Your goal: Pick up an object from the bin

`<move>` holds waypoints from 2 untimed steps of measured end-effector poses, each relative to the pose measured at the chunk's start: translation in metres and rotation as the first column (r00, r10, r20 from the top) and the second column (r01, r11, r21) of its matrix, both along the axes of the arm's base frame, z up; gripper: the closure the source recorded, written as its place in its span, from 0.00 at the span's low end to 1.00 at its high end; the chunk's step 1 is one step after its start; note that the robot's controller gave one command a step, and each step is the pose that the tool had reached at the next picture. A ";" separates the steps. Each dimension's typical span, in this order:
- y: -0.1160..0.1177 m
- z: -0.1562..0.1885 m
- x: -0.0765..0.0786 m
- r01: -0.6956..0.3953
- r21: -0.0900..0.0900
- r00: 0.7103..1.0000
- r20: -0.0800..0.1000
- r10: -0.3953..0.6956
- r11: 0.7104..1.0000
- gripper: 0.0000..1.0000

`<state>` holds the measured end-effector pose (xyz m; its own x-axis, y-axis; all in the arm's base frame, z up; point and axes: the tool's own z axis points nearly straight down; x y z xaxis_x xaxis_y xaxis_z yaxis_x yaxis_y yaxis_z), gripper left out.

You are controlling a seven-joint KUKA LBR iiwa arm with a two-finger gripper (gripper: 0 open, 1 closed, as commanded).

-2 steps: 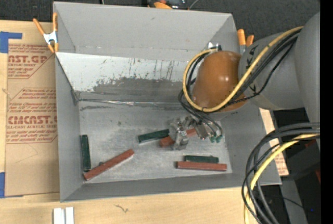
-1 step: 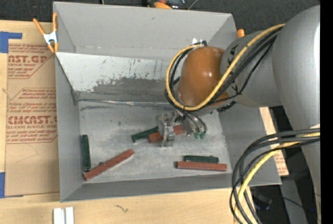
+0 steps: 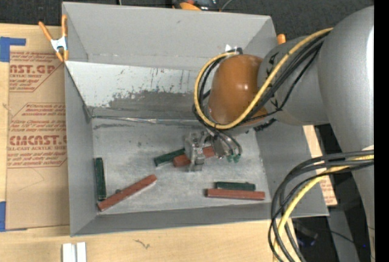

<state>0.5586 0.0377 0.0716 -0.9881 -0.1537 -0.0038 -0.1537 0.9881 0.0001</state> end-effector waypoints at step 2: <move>0.000 0.000 0.000 0.001 0.000 1.000 0.000 -0.001 1.000 1.00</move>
Offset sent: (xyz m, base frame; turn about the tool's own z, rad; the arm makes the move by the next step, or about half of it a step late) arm 0.0000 0.0000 0.0000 0.0000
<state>0.5586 0.0377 0.0715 -0.9882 -0.1531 -0.0038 -0.1531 0.9882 0.0005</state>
